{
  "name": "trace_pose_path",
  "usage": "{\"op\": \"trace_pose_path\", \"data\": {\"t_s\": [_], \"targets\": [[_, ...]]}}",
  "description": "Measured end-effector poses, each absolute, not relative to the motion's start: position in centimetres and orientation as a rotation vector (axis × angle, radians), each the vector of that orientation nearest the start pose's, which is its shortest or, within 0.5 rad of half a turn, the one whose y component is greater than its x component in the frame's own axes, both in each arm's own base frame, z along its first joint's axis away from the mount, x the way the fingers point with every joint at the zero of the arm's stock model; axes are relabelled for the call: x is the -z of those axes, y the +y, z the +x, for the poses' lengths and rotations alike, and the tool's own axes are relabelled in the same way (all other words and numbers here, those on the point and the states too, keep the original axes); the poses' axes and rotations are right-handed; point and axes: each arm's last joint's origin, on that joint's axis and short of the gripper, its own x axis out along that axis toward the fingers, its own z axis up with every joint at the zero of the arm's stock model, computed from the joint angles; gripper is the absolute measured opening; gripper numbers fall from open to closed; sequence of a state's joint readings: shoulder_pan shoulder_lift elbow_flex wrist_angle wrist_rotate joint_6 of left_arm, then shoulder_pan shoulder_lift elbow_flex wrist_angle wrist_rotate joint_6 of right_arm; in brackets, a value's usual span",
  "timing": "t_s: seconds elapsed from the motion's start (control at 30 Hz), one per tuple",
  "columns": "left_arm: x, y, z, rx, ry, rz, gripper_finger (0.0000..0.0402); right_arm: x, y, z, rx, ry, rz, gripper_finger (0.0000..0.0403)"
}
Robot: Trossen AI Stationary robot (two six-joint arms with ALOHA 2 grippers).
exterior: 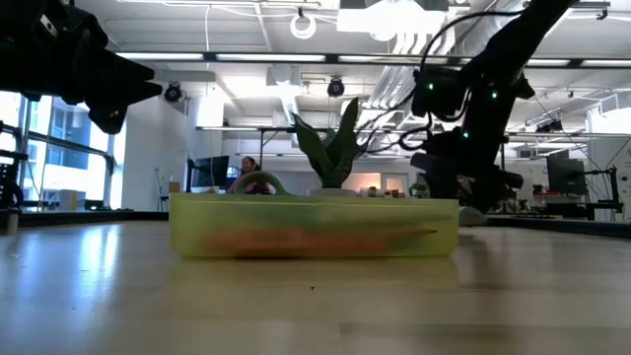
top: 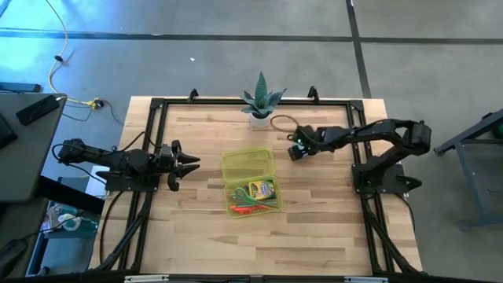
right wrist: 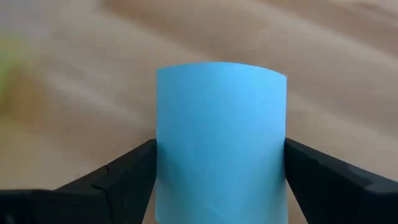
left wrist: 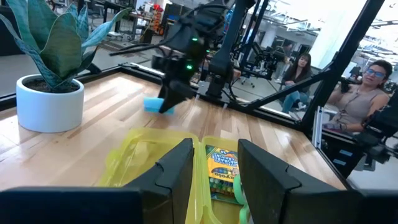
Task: Pack school essentials
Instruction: Put the blue sticky notes into the yellow school supply box
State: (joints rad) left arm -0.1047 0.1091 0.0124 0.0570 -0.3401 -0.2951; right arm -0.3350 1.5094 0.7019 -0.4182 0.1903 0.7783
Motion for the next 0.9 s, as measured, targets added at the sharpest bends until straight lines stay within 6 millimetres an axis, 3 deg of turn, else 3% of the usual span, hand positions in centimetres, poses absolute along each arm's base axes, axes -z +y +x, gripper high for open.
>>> {"op": "trace_pose_path", "data": {"t_s": [0.27,0.4,0.67,0.9], "targets": [[-16.5,-0.1,10.3,-0.239,0.004,-0.285,0.0115,-14.9,-4.7,25.3,0.74,0.959,0.666,0.0318],[-16.5,-0.1,10.3,-0.24,0.004,-0.285,0.0115,-16.7,-3.0,27.0,0.615,0.925,0.576,0.0318],[-16.5,-0.1,10.3,-0.239,0.004,-0.285,0.0115,-20.5,-0.1,29.6,0.368,0.874,0.29,0.0318],[-16.5,-0.1,10.3,-0.24,0.003,-0.285,0.0115,-20.9,2.9,32.4,0.172,0.894,0.034,0.0318]]}}
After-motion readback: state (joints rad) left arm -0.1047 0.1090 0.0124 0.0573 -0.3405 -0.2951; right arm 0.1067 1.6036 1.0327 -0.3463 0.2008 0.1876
